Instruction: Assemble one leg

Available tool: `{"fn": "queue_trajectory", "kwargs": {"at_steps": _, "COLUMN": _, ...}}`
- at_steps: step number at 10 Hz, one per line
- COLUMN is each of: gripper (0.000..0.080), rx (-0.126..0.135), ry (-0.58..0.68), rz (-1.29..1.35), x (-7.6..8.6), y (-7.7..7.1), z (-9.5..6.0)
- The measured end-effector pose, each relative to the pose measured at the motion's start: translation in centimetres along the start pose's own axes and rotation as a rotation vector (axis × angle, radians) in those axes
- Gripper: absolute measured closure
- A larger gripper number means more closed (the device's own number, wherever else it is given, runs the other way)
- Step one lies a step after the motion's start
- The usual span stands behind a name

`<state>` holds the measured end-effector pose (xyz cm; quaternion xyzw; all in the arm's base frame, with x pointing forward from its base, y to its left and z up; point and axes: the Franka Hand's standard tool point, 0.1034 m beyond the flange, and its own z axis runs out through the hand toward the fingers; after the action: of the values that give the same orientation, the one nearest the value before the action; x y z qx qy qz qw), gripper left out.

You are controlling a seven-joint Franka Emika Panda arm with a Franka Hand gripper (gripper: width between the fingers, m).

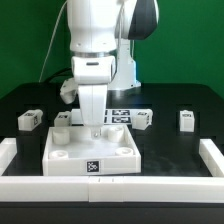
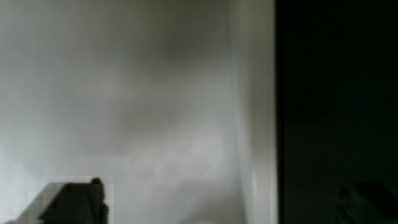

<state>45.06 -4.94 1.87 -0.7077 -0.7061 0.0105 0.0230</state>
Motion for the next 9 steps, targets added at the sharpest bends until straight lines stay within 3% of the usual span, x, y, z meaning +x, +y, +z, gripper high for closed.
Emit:
{"fn": "queue_trajectory", "kwargs": {"at_steps": 2, "gripper": 0.015, "rx": 0.021, "ry": 0.006, "rz": 0.003, "x": 0.03, "y": -0.62, "z": 1.12}}
{"fn": "queue_trajectory", "kwargs": {"at_steps": 5, "gripper": 0.015, "rx": 0.02, "ry": 0.006, "rz": 0.006, "x": 0.0, "y": -0.6, "z": 1.22}}
{"fn": "queue_trajectory", "kwargs": {"at_steps": 6, "gripper": 0.0272, "rx": 0.021, "ry": 0.006, "rz": 0.006, "x": 0.0, "y": -0.63, "z": 1.25}}
{"fn": "queue_trajectory", "kwargs": {"at_steps": 7, "gripper": 0.0272, "rx": 0.022, "ry": 0.006, "rz": 0.006, "x": 0.0, "y": -0.63, "z": 1.26}}
{"fn": "queue_trajectory", "kwargs": {"at_steps": 8, "gripper": 0.0409, "rx": 0.022, "ry": 0.006, "rz": 0.006, "x": 0.0, "y": -0.63, "z": 1.26}}
{"fn": "queue_trajectory", "kwargs": {"at_steps": 9, "gripper": 0.061, "rx": 0.022, "ry": 0.006, "rz": 0.006, "x": 0.0, "y": -0.64, "z": 1.26}}
